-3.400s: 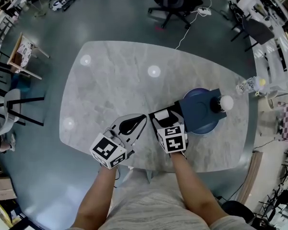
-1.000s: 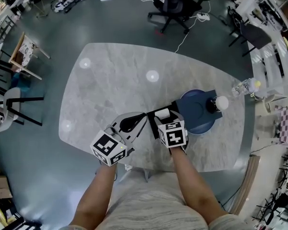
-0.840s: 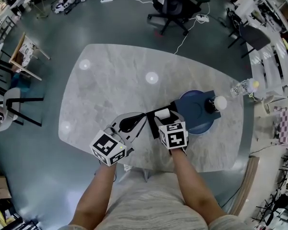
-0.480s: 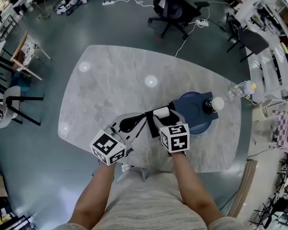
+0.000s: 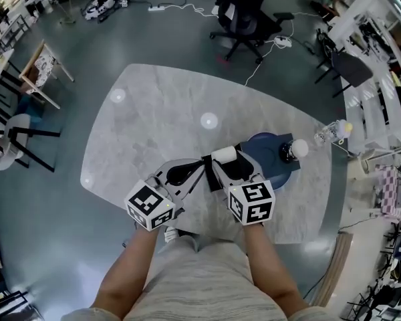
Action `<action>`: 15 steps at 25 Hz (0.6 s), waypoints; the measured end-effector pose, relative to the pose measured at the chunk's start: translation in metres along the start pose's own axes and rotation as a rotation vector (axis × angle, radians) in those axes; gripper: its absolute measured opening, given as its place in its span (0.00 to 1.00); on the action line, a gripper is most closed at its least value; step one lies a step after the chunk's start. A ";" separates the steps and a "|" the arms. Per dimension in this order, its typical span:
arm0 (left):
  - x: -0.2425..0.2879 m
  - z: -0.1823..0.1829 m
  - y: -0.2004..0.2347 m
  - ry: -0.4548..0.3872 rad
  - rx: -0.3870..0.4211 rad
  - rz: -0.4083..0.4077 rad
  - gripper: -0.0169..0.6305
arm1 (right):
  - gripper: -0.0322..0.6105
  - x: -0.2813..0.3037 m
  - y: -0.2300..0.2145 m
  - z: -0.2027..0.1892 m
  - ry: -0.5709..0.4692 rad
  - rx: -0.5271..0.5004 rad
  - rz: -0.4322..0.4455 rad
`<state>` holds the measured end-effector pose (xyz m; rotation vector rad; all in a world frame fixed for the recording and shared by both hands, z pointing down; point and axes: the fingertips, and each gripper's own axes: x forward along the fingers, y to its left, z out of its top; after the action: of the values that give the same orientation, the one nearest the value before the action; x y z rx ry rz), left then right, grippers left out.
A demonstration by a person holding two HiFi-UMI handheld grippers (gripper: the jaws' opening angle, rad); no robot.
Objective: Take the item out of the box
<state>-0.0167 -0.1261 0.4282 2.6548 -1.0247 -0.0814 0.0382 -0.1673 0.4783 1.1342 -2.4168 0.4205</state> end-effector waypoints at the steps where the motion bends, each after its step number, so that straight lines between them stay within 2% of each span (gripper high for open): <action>1: -0.001 0.002 -0.002 -0.004 0.001 -0.002 0.06 | 0.49 -0.005 0.003 0.005 -0.019 -0.005 0.009; 15: -0.022 0.018 -0.038 -0.046 0.023 -0.037 0.06 | 0.49 -0.079 0.036 0.059 -0.261 -0.065 0.125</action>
<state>-0.0113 -0.0889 0.3990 2.7048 -0.9968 -0.1405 0.0395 -0.1197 0.3847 1.0711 -2.7163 0.2419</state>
